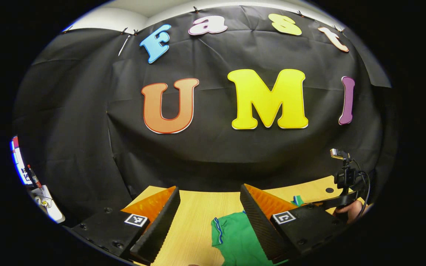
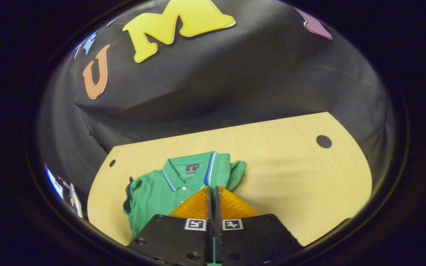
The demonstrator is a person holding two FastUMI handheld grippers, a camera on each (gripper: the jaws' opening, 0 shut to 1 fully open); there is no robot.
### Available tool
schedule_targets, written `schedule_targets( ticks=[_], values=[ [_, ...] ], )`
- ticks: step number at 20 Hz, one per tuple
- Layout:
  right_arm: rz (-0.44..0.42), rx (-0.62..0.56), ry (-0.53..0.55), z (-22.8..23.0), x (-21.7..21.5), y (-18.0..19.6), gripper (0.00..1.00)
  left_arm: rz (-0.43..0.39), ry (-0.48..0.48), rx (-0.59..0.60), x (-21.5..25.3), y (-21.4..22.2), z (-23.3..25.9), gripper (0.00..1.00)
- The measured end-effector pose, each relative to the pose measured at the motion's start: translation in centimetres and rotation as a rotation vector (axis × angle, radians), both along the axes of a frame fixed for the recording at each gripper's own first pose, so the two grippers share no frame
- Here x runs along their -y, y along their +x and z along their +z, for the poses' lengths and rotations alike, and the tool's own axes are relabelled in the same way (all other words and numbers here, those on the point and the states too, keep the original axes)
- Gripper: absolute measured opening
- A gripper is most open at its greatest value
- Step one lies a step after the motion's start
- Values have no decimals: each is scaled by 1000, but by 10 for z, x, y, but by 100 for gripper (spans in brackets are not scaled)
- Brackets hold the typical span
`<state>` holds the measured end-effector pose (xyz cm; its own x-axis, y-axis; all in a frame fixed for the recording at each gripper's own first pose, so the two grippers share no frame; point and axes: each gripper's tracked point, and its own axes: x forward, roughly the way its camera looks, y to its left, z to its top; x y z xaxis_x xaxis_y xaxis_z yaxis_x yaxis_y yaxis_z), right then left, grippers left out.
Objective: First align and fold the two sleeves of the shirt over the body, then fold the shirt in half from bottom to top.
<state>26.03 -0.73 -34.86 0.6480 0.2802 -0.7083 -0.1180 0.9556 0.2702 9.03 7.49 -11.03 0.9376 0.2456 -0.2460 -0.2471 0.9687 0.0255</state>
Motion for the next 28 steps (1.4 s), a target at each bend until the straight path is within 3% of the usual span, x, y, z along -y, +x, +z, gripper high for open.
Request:
schedule_targets(
  ticks=[1, 2, 6, 8, 9, 16, 24, 25, 26, 28],
  values=[
    [-4, 12, -4, 6, -3, -3, 15, 4, -5, 0, -2, -3, -1, 100],
    [-1, 35, -9, 11, -6, -3, 18, 6, -8, -4, -3, -6, -2, 100],
    [13, 127, -76, 39, -5, -15, 92, -9, -30, -13, 1, -15, -4, 100],
    [16, 171, -112, 55, -3, -23, 86, -20, -33, -10, 3, -17, -5, 100],
    [13, 194, -139, 64, 1, -28, 97, -31, -39, -15, 5, -17, -8, 100],
    [36, 318, -233, 124, 29, -75, 96, -118, -121, -225, 24, -8, -77, 100],
    [34, 347, -255, 157, 54, -116, 96, -89, -157, -480, 14, 22, -171, 100],
    [31, 344, -254, 156, 57, -119, 92, -85, -162, -504, 13, 25, -184, 100],
    [26, 339, -255, 157, 58, -121, 96, -83, -167, -519, 11, 30, -195, 100],
    [16, 342, -271, 156, 64, -123, 96, -76, -189, -546, 9, 39, -219, 100]
  ],
)
